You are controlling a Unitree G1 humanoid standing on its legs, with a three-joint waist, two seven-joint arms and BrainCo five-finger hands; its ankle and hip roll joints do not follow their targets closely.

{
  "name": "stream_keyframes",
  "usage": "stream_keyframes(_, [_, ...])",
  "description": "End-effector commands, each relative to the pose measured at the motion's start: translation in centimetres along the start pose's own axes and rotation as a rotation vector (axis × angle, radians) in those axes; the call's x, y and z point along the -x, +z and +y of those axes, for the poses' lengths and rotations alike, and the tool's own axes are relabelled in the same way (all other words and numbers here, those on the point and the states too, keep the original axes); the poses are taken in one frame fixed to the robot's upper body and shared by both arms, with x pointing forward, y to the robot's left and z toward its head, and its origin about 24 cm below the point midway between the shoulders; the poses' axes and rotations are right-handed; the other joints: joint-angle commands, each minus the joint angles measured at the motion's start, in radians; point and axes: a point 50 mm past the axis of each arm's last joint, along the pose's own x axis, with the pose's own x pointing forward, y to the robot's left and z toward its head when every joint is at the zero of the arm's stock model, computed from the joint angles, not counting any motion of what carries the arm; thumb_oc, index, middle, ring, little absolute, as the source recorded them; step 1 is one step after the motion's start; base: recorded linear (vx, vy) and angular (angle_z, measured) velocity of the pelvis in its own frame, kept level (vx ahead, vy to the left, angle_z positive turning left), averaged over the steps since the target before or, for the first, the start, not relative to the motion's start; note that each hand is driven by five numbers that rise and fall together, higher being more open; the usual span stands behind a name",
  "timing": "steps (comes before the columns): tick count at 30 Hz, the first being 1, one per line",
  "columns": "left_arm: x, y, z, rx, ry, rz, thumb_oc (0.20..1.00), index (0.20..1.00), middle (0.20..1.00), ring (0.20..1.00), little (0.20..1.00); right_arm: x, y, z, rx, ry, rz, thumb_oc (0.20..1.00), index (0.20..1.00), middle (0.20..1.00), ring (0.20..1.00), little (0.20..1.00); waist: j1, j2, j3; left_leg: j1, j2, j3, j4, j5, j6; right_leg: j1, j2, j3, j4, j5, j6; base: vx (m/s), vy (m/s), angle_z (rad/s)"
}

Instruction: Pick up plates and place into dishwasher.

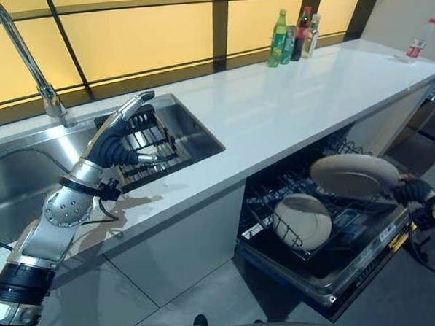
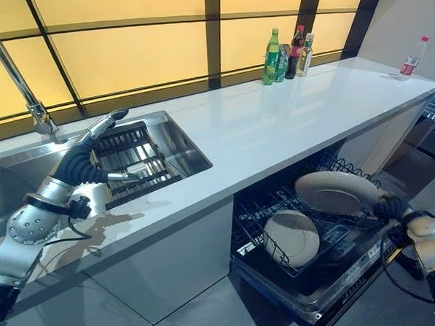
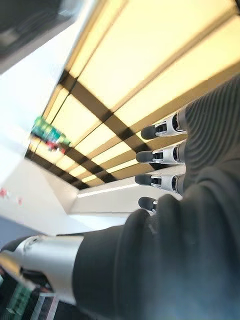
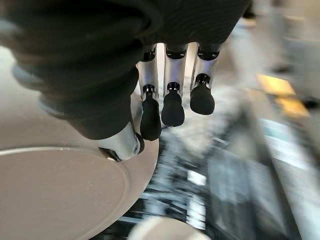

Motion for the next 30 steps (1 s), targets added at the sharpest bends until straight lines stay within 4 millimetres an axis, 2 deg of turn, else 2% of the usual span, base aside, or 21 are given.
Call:
stream_keyframes(1, [-0.7, 1.9, -0.3, 0.091, 0.015, -0.111, 1.0, 1.0, 1.0, 1.0, 1.0, 0.5, 3.2, -3.3, -0.077, -0.041, -0.052, 0.2, 0.2, 0.2, 0.2, 0.2, 0.046, 0.005, 0.034, 0.051, -0.028, 0.026, 0.01, -0.195, -0.003, 0.022, -0.004, -0.002, 0.026, -0.112, 0.08, -0.02, -0.098, -0.02])
stream_keyframes(10, [-1.9, 2.4, -1.7, 0.192, -0.034, -0.13, 1.0, 1.0, 1.0, 1.0, 1.0, -0.8, 3.0, -3.3, -0.211, -0.061, 0.005, 0.2, 0.2, 0.2, 0.2, 0.2, 0.086, 0.005, 0.104, 0.008, -0.021, 0.017, 0.013, -0.182, 0.0, -0.014, -0.002, -0.009, 0.039, -0.102, 0.079, -0.05, -0.095, 0.0])
stream_keyframes(18, [-3.2, 3.5, -1.4, 0.181, -0.025, -0.182, 1.0, 1.0, 1.0, 1.0, 1.0, -1.1, 7.4, -4.5, -0.298, -0.264, -0.113, 0.2, 0.2, 0.2, 0.2, 0.2, 0.104, 0.038, 0.193, -0.057, -0.018, 0.013, 0.023, -0.163, 0.0, -0.078, -0.001, -0.017, 0.06, -0.091, 0.071, -0.08, -0.076, 0.01])
stream_keyframes(24, [-4.0, 4.0, -0.6, 0.157, 0.026, -0.202, 1.0, 1.0, 1.0, 1.0, 1.0, -0.1, 10.5, -6.4, -0.318, -0.442, -0.194, 0.2, 0.2, 0.2, 0.2, 0.2, 0.097, 0.072, 0.248, -0.113, -0.023, 0.01, 0.023, -0.141, -0.003, -0.139, -0.001, -0.026, 0.076, -0.088, 0.061, -0.06, -0.017, 0.04])
stream_keyframes(30, [-4.2, 4.4, -0.1, 0.144, 0.057, -0.222, 1.0, 1.0, 1.0, 1.0, 1.0, 1.1, 11.4, -8.8, -0.251, -0.589, -0.164, 0.2, 0.2, 0.2, 0.2, 0.2, 0.095, 0.095, 0.279, -0.158, -0.028, 0.012, 0.021, -0.121, -0.008, -0.194, -0.005, -0.038, 0.091, -0.084, 0.055, -0.05, -0.012, 0.02])
